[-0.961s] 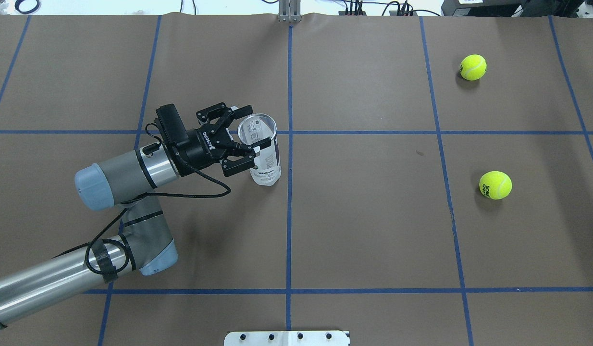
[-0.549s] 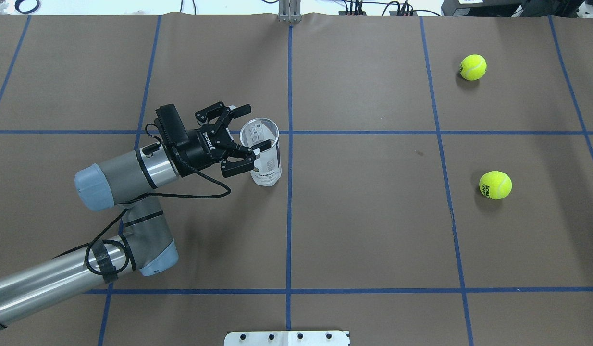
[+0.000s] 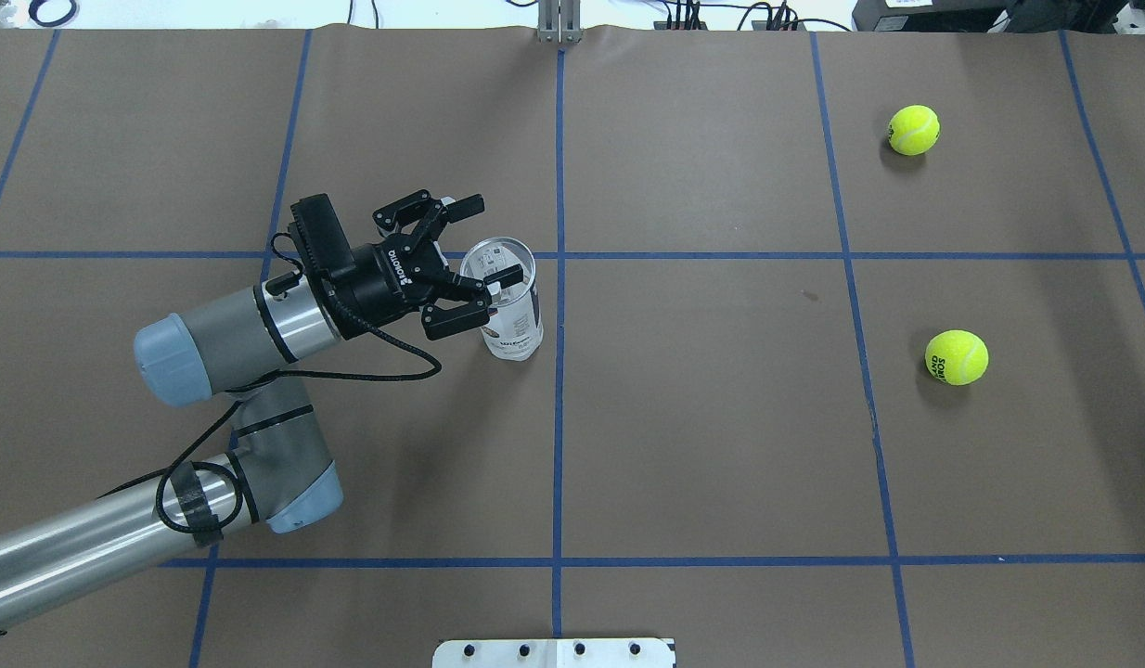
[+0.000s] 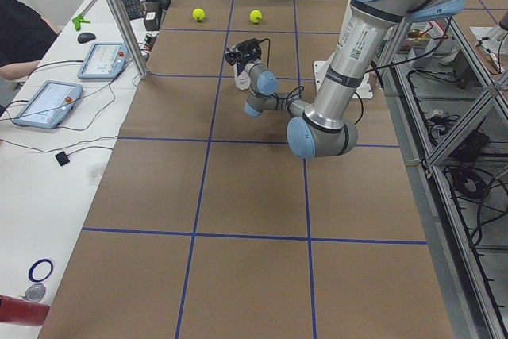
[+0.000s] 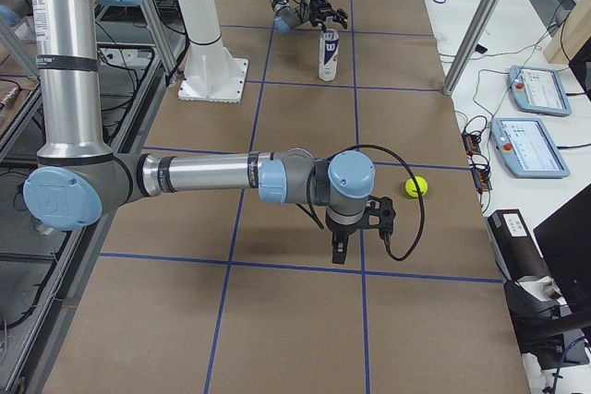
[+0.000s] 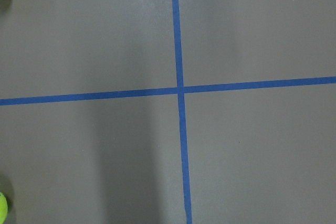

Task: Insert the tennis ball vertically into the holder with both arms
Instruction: 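Open the left gripper and pull it back from the can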

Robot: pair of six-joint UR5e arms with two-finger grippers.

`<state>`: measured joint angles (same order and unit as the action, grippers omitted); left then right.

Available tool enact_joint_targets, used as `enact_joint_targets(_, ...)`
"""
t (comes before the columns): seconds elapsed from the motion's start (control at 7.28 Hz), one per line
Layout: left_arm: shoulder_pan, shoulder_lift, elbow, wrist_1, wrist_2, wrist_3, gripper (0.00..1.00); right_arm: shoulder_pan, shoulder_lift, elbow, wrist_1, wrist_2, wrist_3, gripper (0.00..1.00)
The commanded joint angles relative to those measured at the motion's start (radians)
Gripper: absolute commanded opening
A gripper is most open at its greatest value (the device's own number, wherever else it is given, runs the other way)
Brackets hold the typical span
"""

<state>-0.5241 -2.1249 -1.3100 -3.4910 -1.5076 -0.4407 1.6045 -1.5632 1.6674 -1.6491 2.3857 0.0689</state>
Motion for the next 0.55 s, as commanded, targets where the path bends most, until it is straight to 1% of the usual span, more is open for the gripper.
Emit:
enact_joint_targets(0.0,-0.002,0.058,-0.081,0.024,-0.006,-0.021,0.99,0.0,0.0,0.003,0.0,0.0,0.0,0.99)
enact_joint_targets(0.27,-0.005,0.158,-0.164,0.038,-0.01,-0.083,0.99,0.0,0.0,0.005,0.0,0.001,0.0,0.99)
enact_joint_targets(0.41,-0.01,0.169,-0.181,0.059,-0.011,-0.088,0.99,0.0,0.0,0.006,0.0,0.0,0.0,0.99)
